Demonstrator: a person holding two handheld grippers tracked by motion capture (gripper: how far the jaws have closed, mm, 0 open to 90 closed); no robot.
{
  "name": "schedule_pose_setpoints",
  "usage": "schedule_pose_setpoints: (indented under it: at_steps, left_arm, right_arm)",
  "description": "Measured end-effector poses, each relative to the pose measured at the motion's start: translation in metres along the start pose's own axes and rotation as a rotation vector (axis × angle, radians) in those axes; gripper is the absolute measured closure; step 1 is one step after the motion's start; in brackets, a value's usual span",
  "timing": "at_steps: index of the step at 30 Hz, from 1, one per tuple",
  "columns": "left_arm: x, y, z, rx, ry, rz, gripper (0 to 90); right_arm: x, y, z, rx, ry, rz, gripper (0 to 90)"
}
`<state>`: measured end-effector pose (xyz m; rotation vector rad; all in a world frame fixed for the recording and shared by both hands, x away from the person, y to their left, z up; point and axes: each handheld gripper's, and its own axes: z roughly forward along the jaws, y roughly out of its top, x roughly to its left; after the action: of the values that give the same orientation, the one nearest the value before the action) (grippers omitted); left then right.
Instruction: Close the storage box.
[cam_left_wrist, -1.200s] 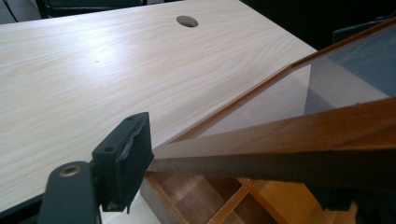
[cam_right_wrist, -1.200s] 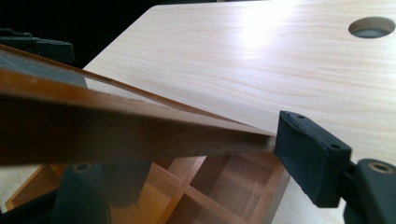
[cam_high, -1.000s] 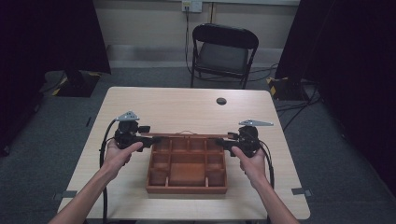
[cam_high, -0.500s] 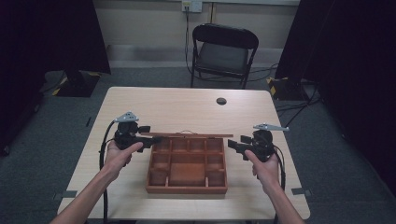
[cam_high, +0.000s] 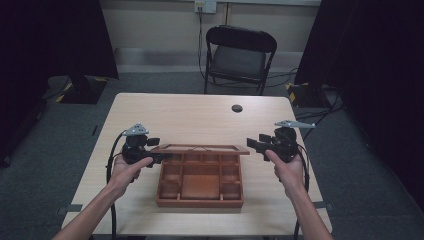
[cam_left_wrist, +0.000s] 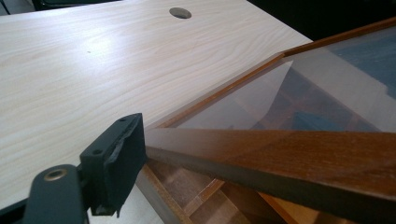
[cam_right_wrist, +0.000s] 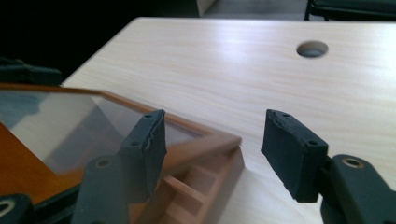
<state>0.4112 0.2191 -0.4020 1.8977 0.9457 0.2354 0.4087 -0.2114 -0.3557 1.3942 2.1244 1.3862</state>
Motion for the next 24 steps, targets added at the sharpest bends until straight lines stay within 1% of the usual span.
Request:
schedule_pose_setpoints:
  at_steps: [1, 2, 3, 4, 5, 8, 9, 10, 11, 12, 13, 15, 17, 18, 20, 21, 23, 24]
  left_arm:
    - [0.001, -0.001, 0.000, 0.004, -0.005, -0.001, 17.7]
    - [0.001, -0.002, 0.000, 0.003, -0.010, -0.007, 17.3]
    - [0.001, -0.003, 0.000, 0.009, 0.000, 0.005, 17.3]
    - [0.001, -0.003, 0.000, 0.007, 0.002, 0.007, 15.7]
    - [0.001, -0.004, 0.000, -0.002, -0.003, 0.000, 15.8]
    - [0.001, -0.007, 0.000, -0.010, -0.005, -0.005, 15.2]
    - [0.001, -0.008, 0.000, -0.006, -0.001, -0.008, 15.5]
    - [0.001, -0.009, 0.000, -0.001, -0.002, -0.014, 15.3]
    - [0.000, -0.010, 0.001, -0.005, -0.002, -0.015, 15.6]
    - [0.000, -0.010, 0.001, -0.005, -0.002, -0.015, 15.6]
    - [0.000, -0.011, 0.000, -0.004, 0.008, -0.006, 15.6]
    - [0.001, -0.012, -0.002, -0.004, 0.008, 0.002, 15.6]
    - [0.001, -0.013, -0.002, -0.010, 0.013, -0.001, 15.5]
    - [0.001, -0.013, -0.002, -0.010, 0.013, -0.006, 15.4]
    - [0.001, -0.014, -0.003, -0.010, 0.017, -0.001, 15.4]
    - [0.001, -0.014, -0.003, -0.008, 0.016, 0.002, 15.5]
    - [0.000, -0.014, -0.003, -0.004, 0.013, 0.002, 15.6]
    - [0.000, -0.015, -0.003, -0.005, 0.013, 0.003, 15.6]
  right_arm:
    - [0.001, 0.002, 0.000, -0.003, 0.005, -0.002, 40.5]
    - [0.006, 0.008, 0.000, -0.007, 0.036, -0.018, 41.7]
    - [0.006, 0.008, 0.000, -0.007, 0.036, -0.018, 41.7]
    - [0.011, 0.013, 0.002, -0.002, 0.063, -0.026, 41.9]
    - [0.014, 0.015, 0.003, 0.002, 0.084, -0.027, 43.2]
    - [0.026, 0.024, 0.006, 0.042, 0.127, -0.048, 42.9]
    - [0.031, 0.027, 0.007, 0.042, 0.136, -0.062, 43.2]
    - [0.034, 0.028, 0.007, 0.035, 0.147, -0.063, 44.0]
    - [0.037, 0.030, 0.007, 0.033, 0.170, -0.070, 43.9]
    - [0.041, 0.031, 0.008, 0.036, 0.188, -0.076, 44.0]
    - [0.046, 0.033, 0.009, 0.040, 0.215, -0.090, 44.1]
    - [0.053, 0.034, 0.011, 0.052, 0.250, -0.114, 45.2]
    - [0.064, 0.035, 0.014, 0.070, 0.276, -0.146, 47.5]
    - [0.067, 0.035, 0.015, 0.076, 0.288, -0.157, 47.9]
    - [0.075, 0.035, 0.020, 0.096, 0.313, -0.178, 50.4]
    - [0.079, 0.034, 0.023, 0.104, 0.326, -0.186, 50.5]
    - [0.085, 0.034, 0.027, 0.118, 0.351, -0.195, 54.1]
    - [0.087, 0.034, 0.028, 0.121, 0.355, -0.199, 54.7]
